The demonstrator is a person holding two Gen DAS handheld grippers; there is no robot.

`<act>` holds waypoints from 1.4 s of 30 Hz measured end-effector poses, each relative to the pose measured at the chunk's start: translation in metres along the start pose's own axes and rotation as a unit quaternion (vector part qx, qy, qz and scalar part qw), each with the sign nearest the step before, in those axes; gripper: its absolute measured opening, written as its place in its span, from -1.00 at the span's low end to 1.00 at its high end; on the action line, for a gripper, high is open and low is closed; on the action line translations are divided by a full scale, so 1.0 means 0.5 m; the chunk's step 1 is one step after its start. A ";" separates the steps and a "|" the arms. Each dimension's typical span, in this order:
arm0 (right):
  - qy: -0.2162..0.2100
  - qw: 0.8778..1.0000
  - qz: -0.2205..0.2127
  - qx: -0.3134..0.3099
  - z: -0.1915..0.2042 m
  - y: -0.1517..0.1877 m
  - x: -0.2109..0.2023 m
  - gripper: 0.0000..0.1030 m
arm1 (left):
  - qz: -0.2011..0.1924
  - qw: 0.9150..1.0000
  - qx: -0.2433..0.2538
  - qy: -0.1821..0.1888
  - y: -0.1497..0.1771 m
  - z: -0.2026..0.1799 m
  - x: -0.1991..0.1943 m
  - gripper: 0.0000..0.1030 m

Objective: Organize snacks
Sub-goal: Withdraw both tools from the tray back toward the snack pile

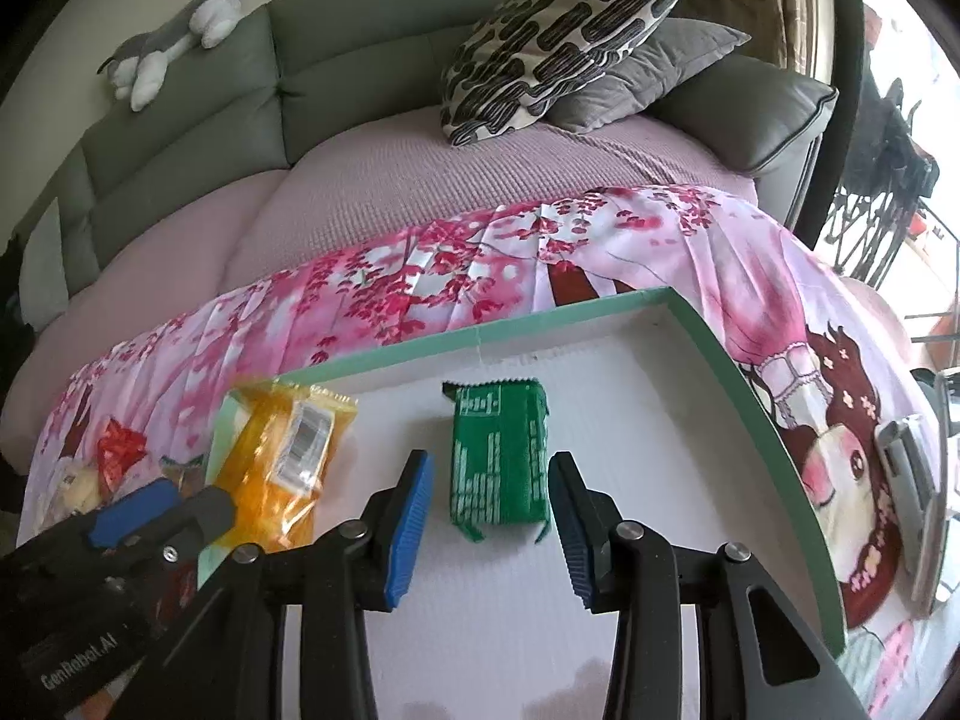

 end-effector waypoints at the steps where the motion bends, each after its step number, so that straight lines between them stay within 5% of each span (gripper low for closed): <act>1: 0.004 1.000 0.002 -0.002 0.000 0.003 -0.004 0.43 | -0.003 1.000 0.000 -0.010 0.002 0.005 -0.008 0.36; 4: 0.008 1.000 0.009 -0.008 0.003 0.017 -0.013 0.48 | -0.021 0.998 -0.002 -0.053 0.007 0.033 -0.043 0.65; 6: 0.009 1.000 0.015 -0.009 0.005 0.027 -0.019 0.51 | -0.031 0.996 -0.013 -0.083 0.013 0.061 -0.066 0.73; 10: 0.015 1.000 0.007 -0.011 0.008 0.035 -0.045 0.87 | -0.044 0.989 -0.031 -0.134 0.032 0.118 -0.112 0.88; 15: 0.017 1.000 -0.008 -0.014 0.017 0.038 -0.088 1.00 | -0.072 0.980 -0.047 -0.177 0.053 0.173 -0.173 0.93; 31: -0.026 0.997 -0.052 -0.040 0.141 0.014 -0.133 1.00 | -0.124 0.958 -0.084 -0.247 0.070 0.291 -0.285 0.96; 42: -0.077 0.994 -0.028 -0.068 0.257 0.027 -0.112 1.00 | -0.113 0.957 -0.151 -0.221 0.076 0.339 -0.287 0.96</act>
Point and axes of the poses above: each gripper's, at about its wrist camera, not at the fingertips, and x roughly the way its jaws point, z to its left, y to its underside, the point moved 10 cm from there along x, roughly the way its jaws point, and after that the axes turned 8 degrees about y, right-handed, at the moved point
